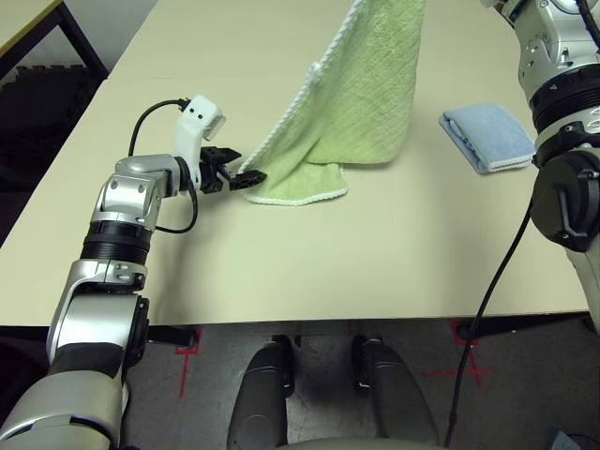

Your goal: Fold the towel and set it aside.

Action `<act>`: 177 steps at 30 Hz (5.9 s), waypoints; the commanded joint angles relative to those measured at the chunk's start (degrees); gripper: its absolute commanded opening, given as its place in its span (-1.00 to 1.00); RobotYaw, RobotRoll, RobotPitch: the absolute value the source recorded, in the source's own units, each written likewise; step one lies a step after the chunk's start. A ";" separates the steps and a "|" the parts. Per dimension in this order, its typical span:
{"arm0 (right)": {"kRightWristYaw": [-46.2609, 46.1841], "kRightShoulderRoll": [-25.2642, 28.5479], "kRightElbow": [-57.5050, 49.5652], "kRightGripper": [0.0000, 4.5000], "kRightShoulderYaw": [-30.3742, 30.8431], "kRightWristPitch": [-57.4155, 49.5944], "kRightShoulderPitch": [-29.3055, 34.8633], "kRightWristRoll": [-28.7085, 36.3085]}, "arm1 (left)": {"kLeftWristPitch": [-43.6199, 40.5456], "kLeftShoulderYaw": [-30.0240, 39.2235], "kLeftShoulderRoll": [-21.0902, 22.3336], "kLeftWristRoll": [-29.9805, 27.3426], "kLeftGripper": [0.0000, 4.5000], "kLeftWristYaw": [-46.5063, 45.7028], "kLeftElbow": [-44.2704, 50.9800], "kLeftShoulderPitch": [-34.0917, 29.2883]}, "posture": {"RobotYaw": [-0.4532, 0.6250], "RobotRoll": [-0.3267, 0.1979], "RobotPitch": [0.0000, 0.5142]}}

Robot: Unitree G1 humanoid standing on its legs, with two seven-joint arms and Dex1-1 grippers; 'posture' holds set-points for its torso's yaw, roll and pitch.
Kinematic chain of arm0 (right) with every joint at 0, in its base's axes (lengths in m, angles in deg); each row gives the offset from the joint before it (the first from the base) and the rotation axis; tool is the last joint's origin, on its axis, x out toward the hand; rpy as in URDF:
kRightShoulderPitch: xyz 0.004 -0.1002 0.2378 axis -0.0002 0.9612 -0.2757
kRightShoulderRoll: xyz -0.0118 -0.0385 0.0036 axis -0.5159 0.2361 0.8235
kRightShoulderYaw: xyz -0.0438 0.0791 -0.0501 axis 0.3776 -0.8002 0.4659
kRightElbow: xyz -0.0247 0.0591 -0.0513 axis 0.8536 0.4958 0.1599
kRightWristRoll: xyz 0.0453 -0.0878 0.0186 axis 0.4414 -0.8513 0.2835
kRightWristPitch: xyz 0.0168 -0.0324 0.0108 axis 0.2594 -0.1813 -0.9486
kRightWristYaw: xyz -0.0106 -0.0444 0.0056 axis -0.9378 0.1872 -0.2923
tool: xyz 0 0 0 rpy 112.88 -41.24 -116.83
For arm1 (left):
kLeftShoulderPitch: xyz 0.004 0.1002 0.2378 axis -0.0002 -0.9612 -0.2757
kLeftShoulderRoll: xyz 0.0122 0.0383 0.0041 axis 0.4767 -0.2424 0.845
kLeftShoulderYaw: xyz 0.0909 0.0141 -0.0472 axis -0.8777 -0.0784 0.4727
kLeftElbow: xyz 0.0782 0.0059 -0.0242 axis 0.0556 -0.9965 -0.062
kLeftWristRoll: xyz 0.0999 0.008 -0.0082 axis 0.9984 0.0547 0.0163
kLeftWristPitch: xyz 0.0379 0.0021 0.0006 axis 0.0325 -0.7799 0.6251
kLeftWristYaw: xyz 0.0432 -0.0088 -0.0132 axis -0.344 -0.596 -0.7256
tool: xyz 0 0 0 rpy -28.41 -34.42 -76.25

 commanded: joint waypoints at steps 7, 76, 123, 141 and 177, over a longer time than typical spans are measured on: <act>0.62 -1.07 0.02 -0.97 -0.30 0.63 -0.02 0.34 | -8.01 -1.38 2.35 -3.51 1.00 6.39 7.85 -3.77 | -0.10 0.25 -0.27; -18.09 12.97 3.29 -1.00 9.61 -4.16 8.33 -11.14 | 35.77 -2.23 7.14 17.56 -0.99 -27.93 -38.88 34.09 | -0.18 0.25 -0.16; 56.60 24.87 -11.20 -1.00 31.89 -7.65 28.07 -11.60 | 26.75 -42.54 36.77 -2.44 -0.99 30.60 -0.28 13.40 | -0.20 0.25 -0.15; -8.30 12.39 1.41 -1.00 12.78 -7.96 11.52 -1.13 | 43.65 -17.91 10.75 13.51 -0.99 -28.38 -42.39 35.76 | -0.21 0.25 -0.15; 56.60 21.88 -10.47 -1.00 26.31 -8.56 27.98 -12.29 | 39.84 -22.30 21.27 14.95 -0.99 30.60 -20.74 15.55 | -0.20 0.25 -0.14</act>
